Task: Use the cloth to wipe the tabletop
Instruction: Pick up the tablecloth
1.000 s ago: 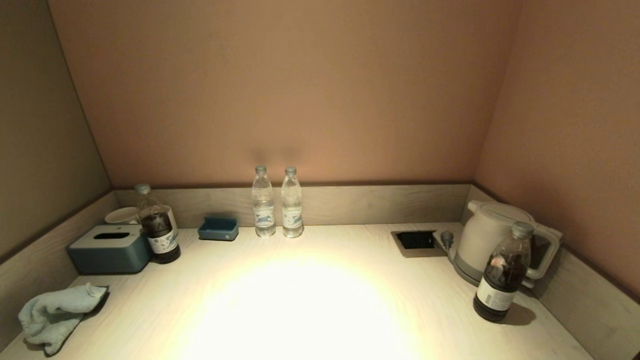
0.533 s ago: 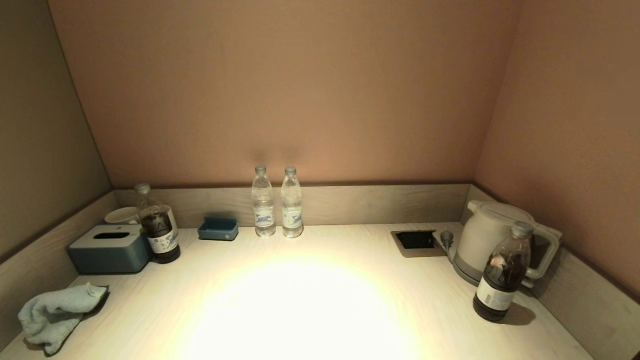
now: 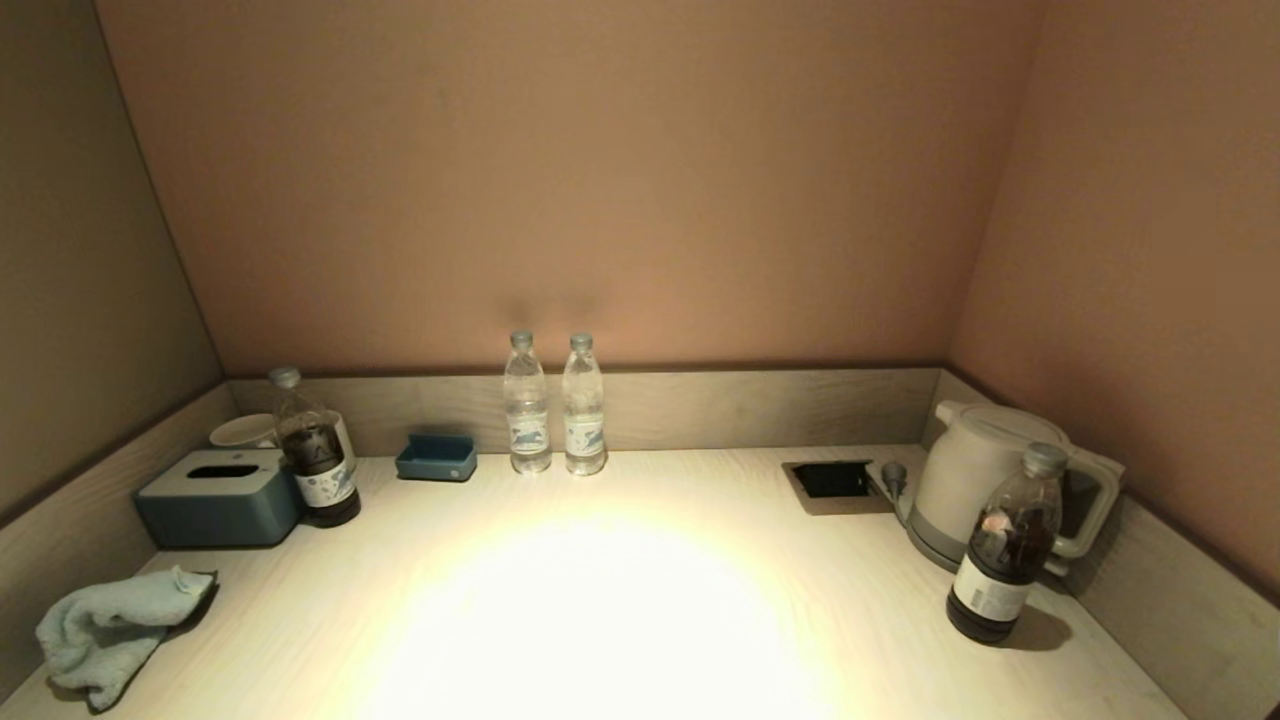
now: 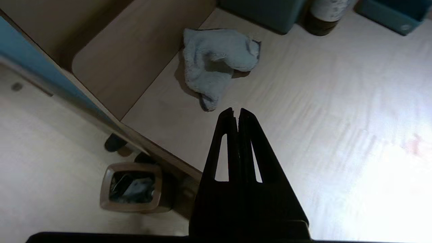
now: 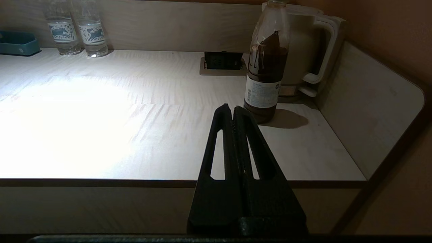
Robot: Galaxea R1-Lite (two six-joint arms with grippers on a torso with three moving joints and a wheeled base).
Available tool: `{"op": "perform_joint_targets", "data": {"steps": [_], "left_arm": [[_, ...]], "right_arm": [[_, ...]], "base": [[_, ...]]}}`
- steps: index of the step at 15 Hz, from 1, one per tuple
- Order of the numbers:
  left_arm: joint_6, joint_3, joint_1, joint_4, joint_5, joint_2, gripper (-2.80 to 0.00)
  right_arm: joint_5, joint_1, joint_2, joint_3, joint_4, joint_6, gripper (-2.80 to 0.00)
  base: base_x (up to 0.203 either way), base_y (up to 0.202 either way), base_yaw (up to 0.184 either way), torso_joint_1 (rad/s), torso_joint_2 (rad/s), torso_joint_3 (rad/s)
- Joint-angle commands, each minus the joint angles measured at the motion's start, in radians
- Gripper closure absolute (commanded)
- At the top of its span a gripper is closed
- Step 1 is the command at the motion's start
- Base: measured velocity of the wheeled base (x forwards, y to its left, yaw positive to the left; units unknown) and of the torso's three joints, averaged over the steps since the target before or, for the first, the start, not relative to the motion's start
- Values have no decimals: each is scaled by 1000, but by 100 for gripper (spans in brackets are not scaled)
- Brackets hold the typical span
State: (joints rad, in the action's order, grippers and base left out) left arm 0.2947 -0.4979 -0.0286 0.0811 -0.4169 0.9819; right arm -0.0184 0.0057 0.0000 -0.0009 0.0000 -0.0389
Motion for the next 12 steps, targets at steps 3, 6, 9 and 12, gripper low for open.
{"op": "perform_joint_targets", "data": {"steps": [3, 6, 9, 12], "left_arm": [[32, -89, -53, -20, -85, 420, 0], [58, -149, -105, -28, -140, 625, 0], [96, -188, -121, -30, -149, 721, 0], [108, -251, -129, -30, -146, 800, 0]], "right_arm": [[-2, 0, 0, 0, 0, -1, 0], [-2, 0, 0, -1, 0, -1, 0], [-2, 0, 0, 1, 0, -1, 0], [-2, 0, 0, -1, 0, -1, 0]], "base": [[0, 0, 0, 0, 0, 0], [0, 0, 0, 0, 0, 0], [0, 0, 0, 0, 0, 0], [0, 0, 0, 0, 0, 0]]}}
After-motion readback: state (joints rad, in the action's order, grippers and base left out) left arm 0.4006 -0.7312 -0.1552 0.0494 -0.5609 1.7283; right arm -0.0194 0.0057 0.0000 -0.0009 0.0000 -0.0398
